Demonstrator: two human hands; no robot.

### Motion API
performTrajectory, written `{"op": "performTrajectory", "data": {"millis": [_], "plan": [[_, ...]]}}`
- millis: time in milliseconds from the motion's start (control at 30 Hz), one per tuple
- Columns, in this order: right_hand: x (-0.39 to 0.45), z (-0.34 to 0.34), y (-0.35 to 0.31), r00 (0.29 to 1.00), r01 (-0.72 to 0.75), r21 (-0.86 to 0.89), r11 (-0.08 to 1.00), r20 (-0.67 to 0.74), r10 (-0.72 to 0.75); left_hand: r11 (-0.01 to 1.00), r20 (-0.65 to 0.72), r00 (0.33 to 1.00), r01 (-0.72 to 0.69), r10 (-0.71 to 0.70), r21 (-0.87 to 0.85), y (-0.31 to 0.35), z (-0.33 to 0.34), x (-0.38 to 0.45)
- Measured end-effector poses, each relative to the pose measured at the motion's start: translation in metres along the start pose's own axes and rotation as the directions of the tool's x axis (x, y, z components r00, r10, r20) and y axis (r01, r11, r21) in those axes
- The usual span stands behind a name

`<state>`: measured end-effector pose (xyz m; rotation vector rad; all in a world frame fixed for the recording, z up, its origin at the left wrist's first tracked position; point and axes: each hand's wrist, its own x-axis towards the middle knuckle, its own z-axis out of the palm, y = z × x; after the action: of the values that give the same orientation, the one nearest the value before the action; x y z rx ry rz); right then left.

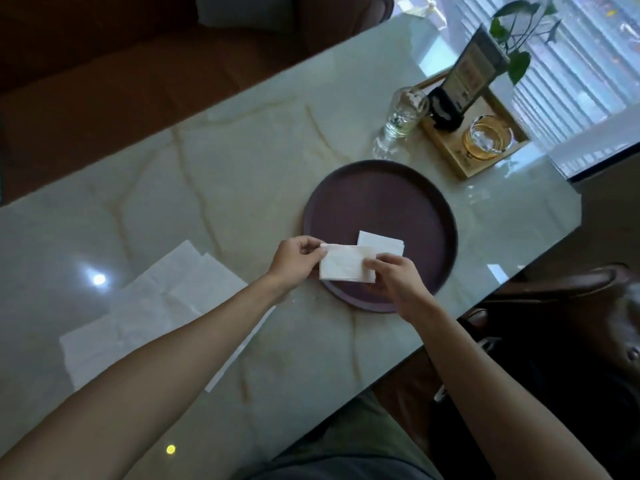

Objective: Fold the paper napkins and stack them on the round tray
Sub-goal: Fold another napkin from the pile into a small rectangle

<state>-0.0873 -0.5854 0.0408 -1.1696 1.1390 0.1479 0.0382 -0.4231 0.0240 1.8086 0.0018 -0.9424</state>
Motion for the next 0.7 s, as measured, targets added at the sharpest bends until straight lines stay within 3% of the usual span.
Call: {"op": "performTrajectory", "data": {"millis": [100,233,400,700], "plan": [[0.024,-0.025,0.004,0.998,-0.005,-0.019,1.0,-0.068,0.003,0.997,-0.05,0.998,-0.036,0.039,0.073,0.001,0.037,0.025],[0.048,-0.043,0.003,0.987,0.02,-0.052,0.998,-0.161,-0.028,0.983,-0.015,1.0,-0.009,0.012,0.185,-0.005,0.07,0.052],[0.073,-0.057,0.014,0.957,0.003,-0.197,0.98,-0.284,-0.06,0.965,-0.048,0.998,0.042,-0.03,0.258,-0.006,0.094,0.069],[0.083,-0.065,0.02,0.935,-0.033,-0.304,0.952,-0.346,-0.078,0.957,-0.109,0.992,-0.024,0.058,0.291,-0.011,0.11,0.081]]}}
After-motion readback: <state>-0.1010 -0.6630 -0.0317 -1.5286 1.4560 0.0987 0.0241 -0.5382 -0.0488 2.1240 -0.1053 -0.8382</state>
